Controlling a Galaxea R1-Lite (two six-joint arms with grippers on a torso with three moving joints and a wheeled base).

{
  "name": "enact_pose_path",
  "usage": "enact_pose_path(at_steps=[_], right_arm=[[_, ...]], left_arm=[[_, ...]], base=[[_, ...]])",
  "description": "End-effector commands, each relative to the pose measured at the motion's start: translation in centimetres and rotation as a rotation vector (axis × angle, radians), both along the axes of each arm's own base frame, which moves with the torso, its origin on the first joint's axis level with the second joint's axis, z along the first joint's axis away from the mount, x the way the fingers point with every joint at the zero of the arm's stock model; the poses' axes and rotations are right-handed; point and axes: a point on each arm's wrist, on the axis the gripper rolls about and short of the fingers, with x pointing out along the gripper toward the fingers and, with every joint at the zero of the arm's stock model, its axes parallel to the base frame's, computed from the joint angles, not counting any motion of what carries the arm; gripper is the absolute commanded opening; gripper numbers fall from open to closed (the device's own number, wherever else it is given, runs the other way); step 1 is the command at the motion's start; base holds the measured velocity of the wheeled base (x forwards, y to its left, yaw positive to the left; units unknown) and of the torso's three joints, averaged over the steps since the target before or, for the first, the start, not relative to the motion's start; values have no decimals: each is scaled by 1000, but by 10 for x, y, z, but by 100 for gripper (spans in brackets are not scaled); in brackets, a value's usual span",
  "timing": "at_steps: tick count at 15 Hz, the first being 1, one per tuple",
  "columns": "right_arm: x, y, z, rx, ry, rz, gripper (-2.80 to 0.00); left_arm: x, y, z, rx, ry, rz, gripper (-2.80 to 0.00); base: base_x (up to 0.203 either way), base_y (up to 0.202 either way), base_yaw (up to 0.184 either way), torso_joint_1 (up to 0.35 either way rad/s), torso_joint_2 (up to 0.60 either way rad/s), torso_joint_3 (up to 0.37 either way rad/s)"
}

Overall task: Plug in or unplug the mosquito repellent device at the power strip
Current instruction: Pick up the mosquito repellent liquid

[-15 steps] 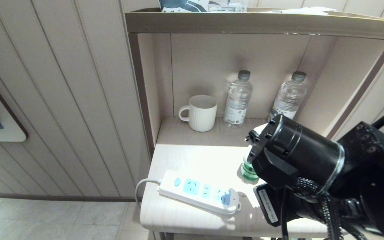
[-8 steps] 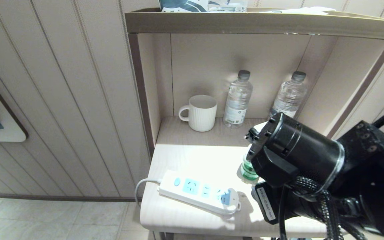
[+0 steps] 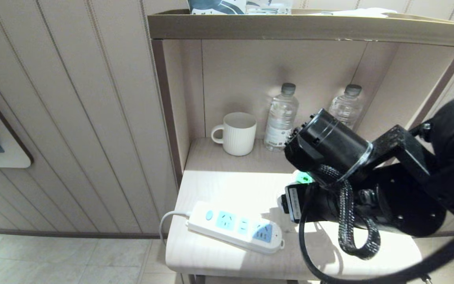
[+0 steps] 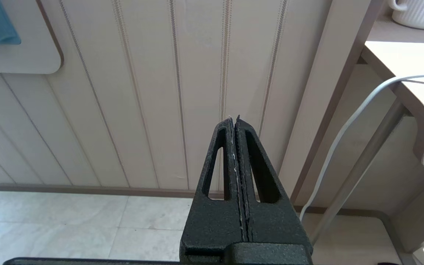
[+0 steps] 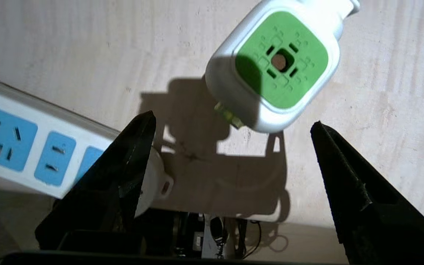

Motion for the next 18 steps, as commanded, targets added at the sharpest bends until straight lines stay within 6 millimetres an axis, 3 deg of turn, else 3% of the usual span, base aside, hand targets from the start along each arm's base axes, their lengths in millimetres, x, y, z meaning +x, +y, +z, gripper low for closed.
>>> enact_pose_path(at_steps=[1, 18], right_arm=[[16, 3, -10, -4, 4, -38, 0], [54, 1, -11, 35, -68, -114, 0]], left_arm=[[0, 0, 0, -1, -1, 0, -280], [0, 0, 0, -1, -3, 0, -280]], base=[[0, 0, 0, 0, 0, 0], [0, 0, 0, 0, 0, 0]])
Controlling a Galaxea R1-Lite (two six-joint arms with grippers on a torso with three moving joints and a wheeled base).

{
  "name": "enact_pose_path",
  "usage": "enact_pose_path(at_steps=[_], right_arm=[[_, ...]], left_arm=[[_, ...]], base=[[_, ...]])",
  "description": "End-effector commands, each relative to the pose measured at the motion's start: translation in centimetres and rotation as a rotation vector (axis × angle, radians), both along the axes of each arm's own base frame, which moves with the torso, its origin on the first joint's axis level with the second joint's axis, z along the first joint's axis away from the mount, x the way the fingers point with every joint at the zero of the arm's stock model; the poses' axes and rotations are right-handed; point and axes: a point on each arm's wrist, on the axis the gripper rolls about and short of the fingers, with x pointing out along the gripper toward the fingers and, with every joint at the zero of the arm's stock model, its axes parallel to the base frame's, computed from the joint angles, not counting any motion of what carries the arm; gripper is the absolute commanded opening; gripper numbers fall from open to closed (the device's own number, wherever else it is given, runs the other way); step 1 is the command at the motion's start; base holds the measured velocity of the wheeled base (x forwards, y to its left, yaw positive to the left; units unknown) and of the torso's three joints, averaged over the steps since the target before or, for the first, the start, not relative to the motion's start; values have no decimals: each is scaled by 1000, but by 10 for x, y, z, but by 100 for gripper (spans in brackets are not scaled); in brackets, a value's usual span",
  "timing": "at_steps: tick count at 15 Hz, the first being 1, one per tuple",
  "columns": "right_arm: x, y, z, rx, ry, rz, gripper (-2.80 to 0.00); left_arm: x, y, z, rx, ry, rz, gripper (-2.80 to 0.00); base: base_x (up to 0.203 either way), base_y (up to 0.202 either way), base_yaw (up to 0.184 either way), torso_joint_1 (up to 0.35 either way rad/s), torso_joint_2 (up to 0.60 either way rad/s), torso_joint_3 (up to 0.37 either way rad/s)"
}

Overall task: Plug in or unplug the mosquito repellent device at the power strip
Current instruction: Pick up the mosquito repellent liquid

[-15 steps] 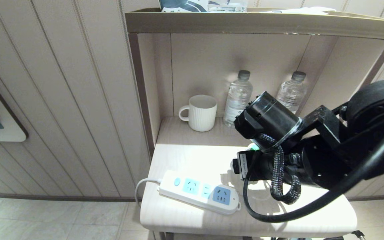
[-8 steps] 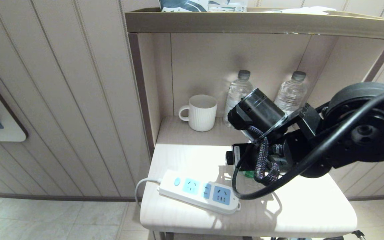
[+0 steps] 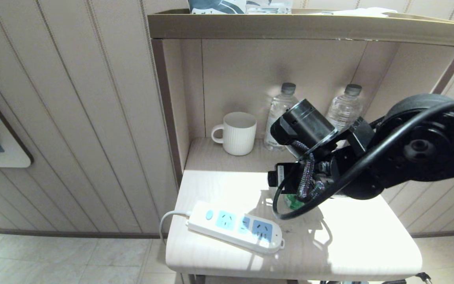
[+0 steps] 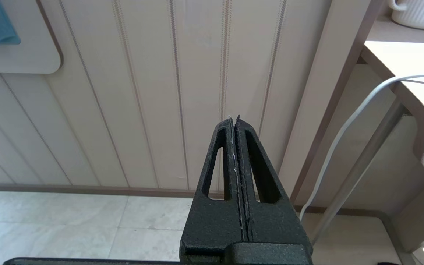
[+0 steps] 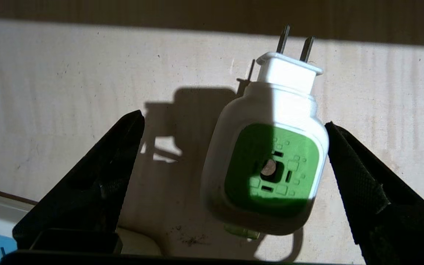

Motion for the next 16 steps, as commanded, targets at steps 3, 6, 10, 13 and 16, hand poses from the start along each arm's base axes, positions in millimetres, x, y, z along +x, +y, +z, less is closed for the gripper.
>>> enact_pose_path(at_steps=[3, 6, 10, 13, 16], right_arm=[[4, 1, -2, 0, -3, -8, 0], [9, 5, -2, -1, -6, -4, 0], [16, 7, -4, -9, -7, -8, 0], [18, 8, 0, 1, -18, -8, 0], [19, 8, 2, -8, -27, -5, 0]], left_arm=[[0, 0, 0, 0, 0, 0, -280], [0, 0, 0, 0, -1, 0, -280], [0, 0, 0, 0, -2, 0, -280], [0, 0, 0, -2, -2, 0, -280], [0, 0, 0, 0, -2, 0, -280]], base=[[0, 0, 0, 0, 0, 0], [0, 0, 0, 0, 0, 0], [0, 0, 0, 0, 0, 0], [0, 0, 0, 0, 0, 0], [0, 0, 0, 0, 0, 0]])
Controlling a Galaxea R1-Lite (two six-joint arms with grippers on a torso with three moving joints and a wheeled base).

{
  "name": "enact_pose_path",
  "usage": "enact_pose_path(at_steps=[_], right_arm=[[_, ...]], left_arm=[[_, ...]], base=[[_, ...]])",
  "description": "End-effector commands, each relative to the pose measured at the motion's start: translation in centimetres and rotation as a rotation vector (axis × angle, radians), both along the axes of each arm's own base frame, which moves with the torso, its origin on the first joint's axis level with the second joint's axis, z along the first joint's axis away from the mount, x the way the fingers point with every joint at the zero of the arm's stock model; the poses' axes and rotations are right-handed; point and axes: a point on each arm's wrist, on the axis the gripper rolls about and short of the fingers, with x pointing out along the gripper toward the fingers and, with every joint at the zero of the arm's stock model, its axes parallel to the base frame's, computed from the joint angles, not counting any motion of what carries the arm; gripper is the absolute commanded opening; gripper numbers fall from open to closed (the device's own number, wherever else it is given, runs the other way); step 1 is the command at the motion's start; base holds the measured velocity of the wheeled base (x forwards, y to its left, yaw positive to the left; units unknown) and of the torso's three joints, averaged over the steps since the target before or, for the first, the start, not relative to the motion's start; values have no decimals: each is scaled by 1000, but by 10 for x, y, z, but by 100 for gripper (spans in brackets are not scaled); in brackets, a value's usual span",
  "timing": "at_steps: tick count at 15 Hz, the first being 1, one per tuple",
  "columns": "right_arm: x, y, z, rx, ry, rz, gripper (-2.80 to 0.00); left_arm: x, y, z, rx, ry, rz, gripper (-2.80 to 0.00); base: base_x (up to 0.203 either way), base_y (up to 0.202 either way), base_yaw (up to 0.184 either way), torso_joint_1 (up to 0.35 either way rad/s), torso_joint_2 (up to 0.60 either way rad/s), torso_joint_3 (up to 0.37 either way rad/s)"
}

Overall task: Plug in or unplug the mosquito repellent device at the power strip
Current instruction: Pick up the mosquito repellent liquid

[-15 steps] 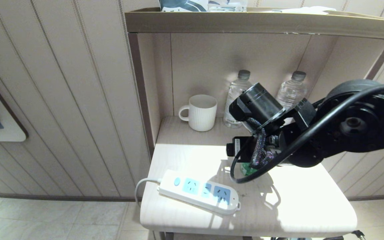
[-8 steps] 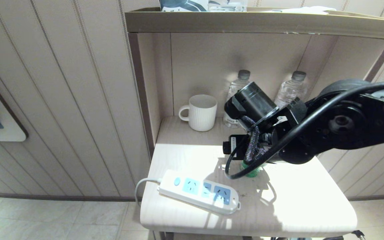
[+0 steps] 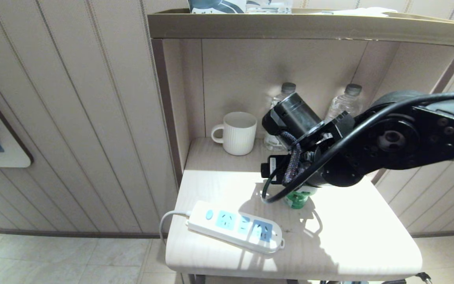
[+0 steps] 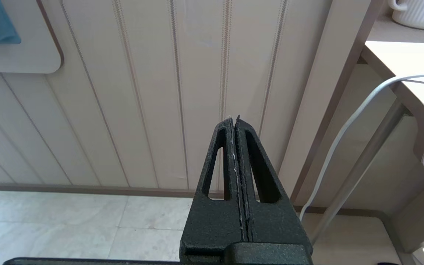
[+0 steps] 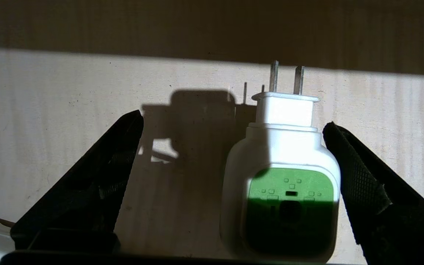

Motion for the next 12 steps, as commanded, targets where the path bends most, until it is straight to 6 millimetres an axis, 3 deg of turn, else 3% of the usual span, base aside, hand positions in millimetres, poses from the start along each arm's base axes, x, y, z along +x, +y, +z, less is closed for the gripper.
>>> enact_pose_path(at_steps=[1, 7, 10, 12], right_arm=[[0, 0, 0, -8, -5, -9, 0], [-3, -6, 5, -25, -36, -44, 0], [-28, -14, 22, -41, -157, -89, 0], [-44, -15, 18, -35, -184, -59, 0]], left_arm=[[0, 0, 0, -1, -2, 0, -280], [0, 0, 0, 0, -2, 0, -280], [0, 0, 0, 0, -2, 0, -280], [0, 0, 0, 0, -2, 0, -280]], base=[[0, 0, 0, 0, 0, 0], [0, 0, 0, 0, 0, 0], [0, 0, 0, 0, 0, 0], [0, 0, 0, 0, 0, 0]])
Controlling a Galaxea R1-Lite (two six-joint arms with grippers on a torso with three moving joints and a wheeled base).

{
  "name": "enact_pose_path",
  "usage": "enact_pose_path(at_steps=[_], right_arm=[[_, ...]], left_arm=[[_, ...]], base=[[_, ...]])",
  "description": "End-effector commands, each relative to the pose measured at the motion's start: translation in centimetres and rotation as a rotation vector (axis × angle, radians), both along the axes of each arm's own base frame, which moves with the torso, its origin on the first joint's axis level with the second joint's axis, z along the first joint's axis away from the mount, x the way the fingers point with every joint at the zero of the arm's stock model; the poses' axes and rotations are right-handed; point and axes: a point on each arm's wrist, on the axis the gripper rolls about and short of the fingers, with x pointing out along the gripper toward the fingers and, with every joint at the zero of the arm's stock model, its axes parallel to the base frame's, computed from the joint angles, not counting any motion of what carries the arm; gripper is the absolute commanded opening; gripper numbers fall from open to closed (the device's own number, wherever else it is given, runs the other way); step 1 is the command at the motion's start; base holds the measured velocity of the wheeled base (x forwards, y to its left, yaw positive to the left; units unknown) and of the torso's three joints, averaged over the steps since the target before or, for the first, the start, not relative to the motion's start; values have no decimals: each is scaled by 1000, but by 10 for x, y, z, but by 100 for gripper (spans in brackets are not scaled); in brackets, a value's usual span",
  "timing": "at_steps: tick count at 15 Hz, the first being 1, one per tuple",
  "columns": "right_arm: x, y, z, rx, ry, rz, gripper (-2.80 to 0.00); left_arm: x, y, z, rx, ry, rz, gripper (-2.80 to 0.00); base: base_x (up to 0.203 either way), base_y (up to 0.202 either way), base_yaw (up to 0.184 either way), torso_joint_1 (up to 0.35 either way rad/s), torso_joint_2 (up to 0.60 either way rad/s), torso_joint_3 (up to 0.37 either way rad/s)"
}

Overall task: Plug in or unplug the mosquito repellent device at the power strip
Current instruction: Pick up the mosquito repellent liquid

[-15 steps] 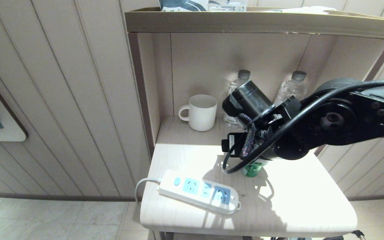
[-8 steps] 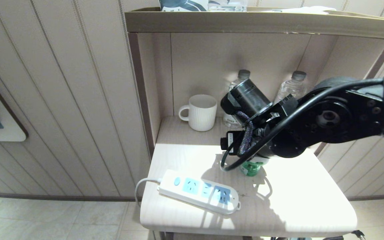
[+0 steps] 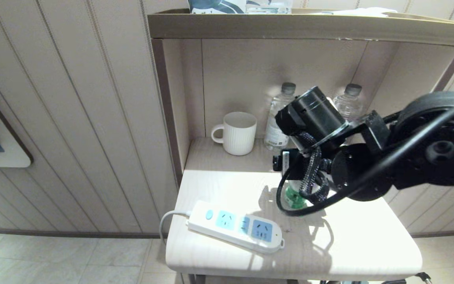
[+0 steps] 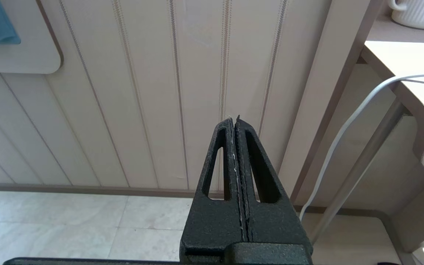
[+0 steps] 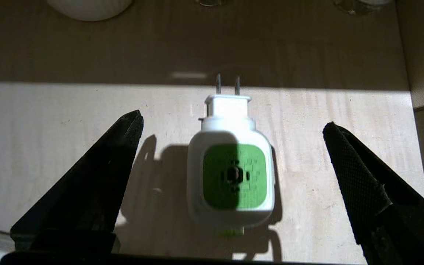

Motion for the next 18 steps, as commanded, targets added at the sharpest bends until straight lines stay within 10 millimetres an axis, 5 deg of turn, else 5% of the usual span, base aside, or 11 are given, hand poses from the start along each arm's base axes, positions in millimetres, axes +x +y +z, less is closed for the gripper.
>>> enact_pose_path(at_steps=[1, 7, 18], right_arm=[[-24, -6, -8, -4, -10, 37, 0], [-32, 6, -68, 55, -139, 102, 0], [-19, -7, -87, 16, -331, 55, 0]], left_arm=[[0, 0, 0, -2, -2, 0, -280], [0, 0, 0, -2, -3, 0, -280], [0, 0, 0, -2, -3, 0, -280]], base=[[0, 0, 0, 0, 0, 0], [0, 0, 0, 0, 0, 0], [0, 0, 0, 0, 0, 0]])
